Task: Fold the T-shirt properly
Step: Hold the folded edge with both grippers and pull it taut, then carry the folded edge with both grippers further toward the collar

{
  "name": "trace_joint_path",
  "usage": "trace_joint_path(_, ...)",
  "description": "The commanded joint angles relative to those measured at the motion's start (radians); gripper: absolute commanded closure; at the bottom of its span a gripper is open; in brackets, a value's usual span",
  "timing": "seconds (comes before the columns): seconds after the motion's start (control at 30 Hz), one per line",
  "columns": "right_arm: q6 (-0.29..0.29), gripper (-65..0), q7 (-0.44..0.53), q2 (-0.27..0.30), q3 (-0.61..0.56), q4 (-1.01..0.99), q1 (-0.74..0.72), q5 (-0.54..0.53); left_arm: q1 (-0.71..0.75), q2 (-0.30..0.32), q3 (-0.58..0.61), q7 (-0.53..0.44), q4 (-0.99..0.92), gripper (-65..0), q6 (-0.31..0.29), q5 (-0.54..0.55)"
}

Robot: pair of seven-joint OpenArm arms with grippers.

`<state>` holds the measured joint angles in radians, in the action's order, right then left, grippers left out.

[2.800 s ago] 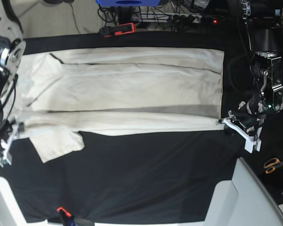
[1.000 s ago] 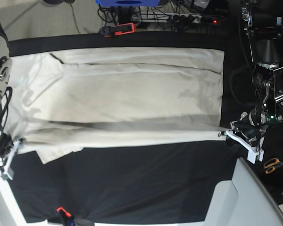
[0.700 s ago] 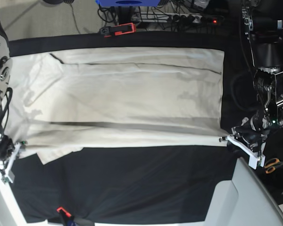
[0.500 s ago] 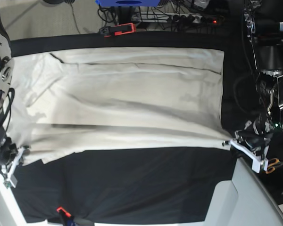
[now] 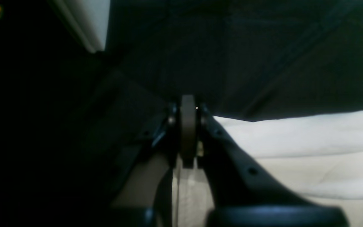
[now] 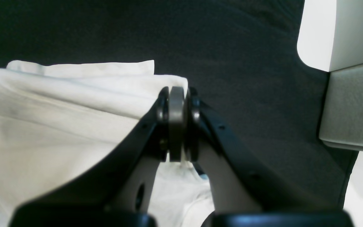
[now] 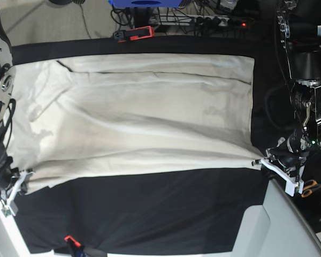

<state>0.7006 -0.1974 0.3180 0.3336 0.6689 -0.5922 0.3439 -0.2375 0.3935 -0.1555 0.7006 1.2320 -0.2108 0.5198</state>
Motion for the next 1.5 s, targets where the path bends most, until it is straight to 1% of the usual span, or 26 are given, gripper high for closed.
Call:
trace_joint_path(0.0,-0.002,-0.2,0.028,0.019,0.003,0.022,-0.035,-0.012,-0.02,0.017,-0.005,-0.02,0.016,0.0,-0.003,0.003)
trace_joint_path(0.1,-0.002,-0.2,0.032,0.022,0.003,0.022,-0.012,-0.012,-0.013,0.017,-0.005,-0.02,0.016,0.0,-0.003,0.003)
trace_joint_path(0.23,-0.002,-0.2,0.134,0.027,0.003,0.024,0.042,-0.012,0.013,0.02,-0.005,-0.023,0.019,0.0,-0.003,0.003)
trace_joint_path(0.3,-0.002,-0.2,0.175,0.04,0.005,0.024,0.073,-0.018,0.028,0.02,-0.005,-0.026,0.018,0.0,-0.003,0.003)
trace_joint_path(0.37,-0.002,-0.2,0.204,0.042,0.028,0.024,0.102,-0.081,0.05,0.017,-0.003,-0.029,0.016,0.0,-0.003,-0.017)
trace_joint_path(0.4,-0.002,-0.2,0.21,0.046,0.045,0.024,0.11,-0.115,0.057,0.012,-0.003,-0.042,0.018,0.0,-0.003,-0.048)
trace_joint_path(0.43,-0.002,-0.2,0.214,0.063,0.048,0.024,0.114,-0.15,0.062,0.005,-0.003,-0.063,0.018,0.0,-0.003,-0.085)
trace_joint_path(0.53,-0.002,-0.2,0.212,0.089,0.042,0.024,0.117,-0.236,0.069,-0.038,-0.005,-0.101,0.016,0.0,-0.006,-0.194)
trace_joint_path(0.6,-0.002,-0.2,0.212,0.091,0.045,0.024,0.119,-0.237,0.068,-0.058,-0.013,-0.101,0.019,0.0,-0.009,-0.223)
trace_joint_path(0.67,-0.002,-0.2,0.212,0.102,0.051,0.036,0.12,-0.237,0.068,-0.064,-0.013,-0.103,0.027,0.0,-0.009,-0.223)
trace_joint_path(0.73,-0.002,-0.2,0.207,0.1,0.055,0.067,0.128,-0.237,0.063,-0.064,-0.013,-0.104,0.028,0.0,-0.009,-0.223)
trace_joint_path(0.9,-0.002,-0.2,0.126,0.091,0.12,0.193,0.191,-0.237,0.062,-0.067,-0.005,-0.106,0.07,0.0,-0.009,-0.221)
trace_joint_path(1.0,-0.002,-0.2,0.094,0.083,0.121,0.216,0.206,-0.237,0.073,-0.067,-0.003,-0.103,0.099,0.0,-0.011,-0.221)
trace_joint_path(1.1,-0.002,-0.2,0.06,0.082,0.117,0.213,0.229,-0.237,0.114,-0.067,-0.009,-0.1,0.133,0.0,-0.011,-0.221)
trace_joint_path(1.3,-0.002,-0.2,0.059,0.062,0.117,0.21,0.263,-0.237,0.194,-0.064,-0.016,-0.103,0.194,0.0,-0.011,-0.221)
trace_joint_path(1.4,-0.002,-0.2,0.055,0.057,0.115,0.211,0.263,-0.237,0.195,-0.061,-0.016,-0.103,0.197,0.0,-0.011,-0.221)
trace_joint_path(1.47,-0.002,-0.2,0.055,0.043,0.115,0.216,0.262,-0.236,0.194,-0.061,-0.016,-0.1,0.217,0.0,-0.011,-0.221)
